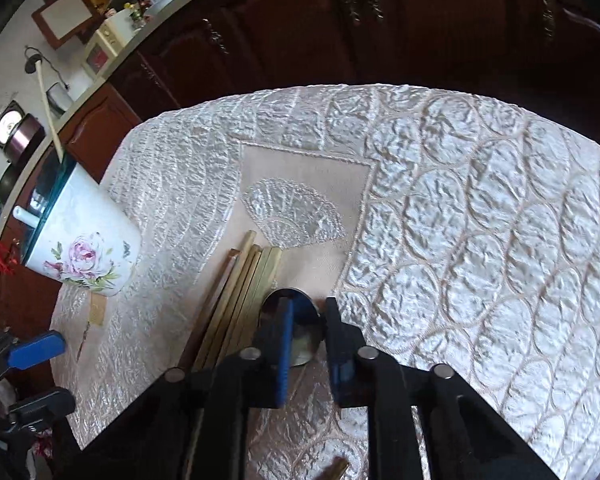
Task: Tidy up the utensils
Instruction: 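Grasp the long brown-handled fork with the left tool while the right tool holds the metal spoon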
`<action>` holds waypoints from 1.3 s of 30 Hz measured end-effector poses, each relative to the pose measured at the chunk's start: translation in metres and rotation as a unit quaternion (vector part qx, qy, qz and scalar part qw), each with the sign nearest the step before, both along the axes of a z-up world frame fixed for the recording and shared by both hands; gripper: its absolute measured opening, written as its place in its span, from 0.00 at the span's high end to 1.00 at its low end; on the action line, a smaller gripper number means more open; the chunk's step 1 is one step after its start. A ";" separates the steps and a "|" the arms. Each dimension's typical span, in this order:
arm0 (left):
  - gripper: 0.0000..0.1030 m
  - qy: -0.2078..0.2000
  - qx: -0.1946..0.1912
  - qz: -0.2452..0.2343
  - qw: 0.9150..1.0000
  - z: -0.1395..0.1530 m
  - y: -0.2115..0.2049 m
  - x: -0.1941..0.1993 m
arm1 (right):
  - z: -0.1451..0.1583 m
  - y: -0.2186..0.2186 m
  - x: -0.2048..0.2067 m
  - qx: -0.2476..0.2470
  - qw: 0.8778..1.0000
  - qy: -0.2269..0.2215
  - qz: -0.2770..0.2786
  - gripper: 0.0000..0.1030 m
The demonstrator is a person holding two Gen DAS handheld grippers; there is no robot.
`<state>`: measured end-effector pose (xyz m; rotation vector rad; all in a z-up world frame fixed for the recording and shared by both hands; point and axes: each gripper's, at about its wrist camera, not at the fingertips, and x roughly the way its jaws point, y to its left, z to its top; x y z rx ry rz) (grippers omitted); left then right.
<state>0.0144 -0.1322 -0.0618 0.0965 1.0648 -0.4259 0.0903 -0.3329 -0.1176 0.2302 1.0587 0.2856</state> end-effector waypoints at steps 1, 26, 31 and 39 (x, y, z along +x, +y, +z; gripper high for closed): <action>0.52 0.008 0.000 0.000 1.000 -0.005 -0.003 0.004 | 0.001 -0.002 -0.001 0.001 1.000 -0.002 0.001 0.93; 0.86 0.065 0.012 0.024 0.998 -0.061 -0.032 0.049 | 0.003 -0.026 -0.060 0.038 0.999 0.005 -0.017 0.98; 0.92 0.081 -0.003 -0.001 0.997 -0.061 -0.014 0.027 | 0.005 -0.021 -0.065 0.039 0.999 0.019 0.001 0.98; 0.90 0.099 -0.010 -0.004 0.995 -0.053 0.013 0.006 | -0.002 -0.027 -0.066 0.049 0.998 0.034 0.009 0.95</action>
